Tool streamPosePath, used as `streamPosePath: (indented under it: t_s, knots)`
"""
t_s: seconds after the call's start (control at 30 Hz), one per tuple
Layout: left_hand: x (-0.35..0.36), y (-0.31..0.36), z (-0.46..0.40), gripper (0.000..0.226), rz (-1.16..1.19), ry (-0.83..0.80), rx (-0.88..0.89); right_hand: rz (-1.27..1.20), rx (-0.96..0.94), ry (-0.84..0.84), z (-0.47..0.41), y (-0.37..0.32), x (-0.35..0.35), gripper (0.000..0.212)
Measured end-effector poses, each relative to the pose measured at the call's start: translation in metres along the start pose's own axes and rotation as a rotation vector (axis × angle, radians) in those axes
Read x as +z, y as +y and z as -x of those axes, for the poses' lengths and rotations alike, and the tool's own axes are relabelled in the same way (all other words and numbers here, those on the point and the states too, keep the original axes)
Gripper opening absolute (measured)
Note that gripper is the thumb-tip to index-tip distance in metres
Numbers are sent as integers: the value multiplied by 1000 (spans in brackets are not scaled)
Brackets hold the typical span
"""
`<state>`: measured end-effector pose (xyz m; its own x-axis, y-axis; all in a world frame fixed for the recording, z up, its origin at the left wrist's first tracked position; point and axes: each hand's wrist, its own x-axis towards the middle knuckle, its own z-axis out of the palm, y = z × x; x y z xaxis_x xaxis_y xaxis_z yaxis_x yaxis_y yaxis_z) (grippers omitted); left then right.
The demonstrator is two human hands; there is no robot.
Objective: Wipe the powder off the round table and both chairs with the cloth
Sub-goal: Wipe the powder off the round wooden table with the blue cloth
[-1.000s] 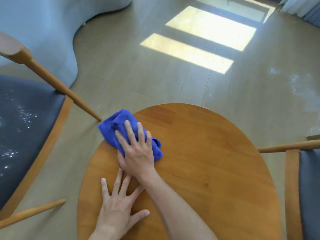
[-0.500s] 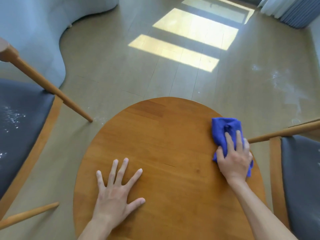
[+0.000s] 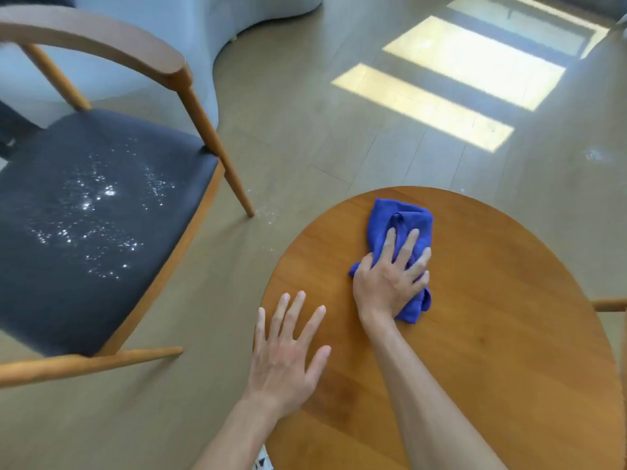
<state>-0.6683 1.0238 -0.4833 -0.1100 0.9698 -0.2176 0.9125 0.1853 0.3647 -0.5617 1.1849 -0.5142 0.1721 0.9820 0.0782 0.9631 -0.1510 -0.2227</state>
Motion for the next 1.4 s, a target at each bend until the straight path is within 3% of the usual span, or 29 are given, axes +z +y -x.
streamPosePath:
  t_s: [0.17, 0.3, 0.43, 0.57, 0.8, 0.97, 1.4]
  knots:
    - [-20, -28, 5, 63, 232, 159, -301, -55, -407, -69, 65, -39, -3, 53]
    - [-26, -38, 6, 67, 243, 202, -355, -84, -729, -49, 115, -6, -12, 57]
    - [-28, -36, 4, 65, 223, 206, -333, -145, -894, -113, 174, 38, -32, 61]
    - [-30, -20, 0, 68, 182, 127, -277, -163, -1052, -144, 222, 93, -49, 49]
    - [1, 9, 5, 72, -87, -87, 10, 9, -1244, -280, 264, 220, -77, 49]
    - [22, 23, 14, 62, -208, -49, 121, 5, -1078, -182, 256, 293, -99, 51]
    - [44, 58, 10, 71, -275, -25, 244, -9, -148, 70, 169, 370, -106, 56]
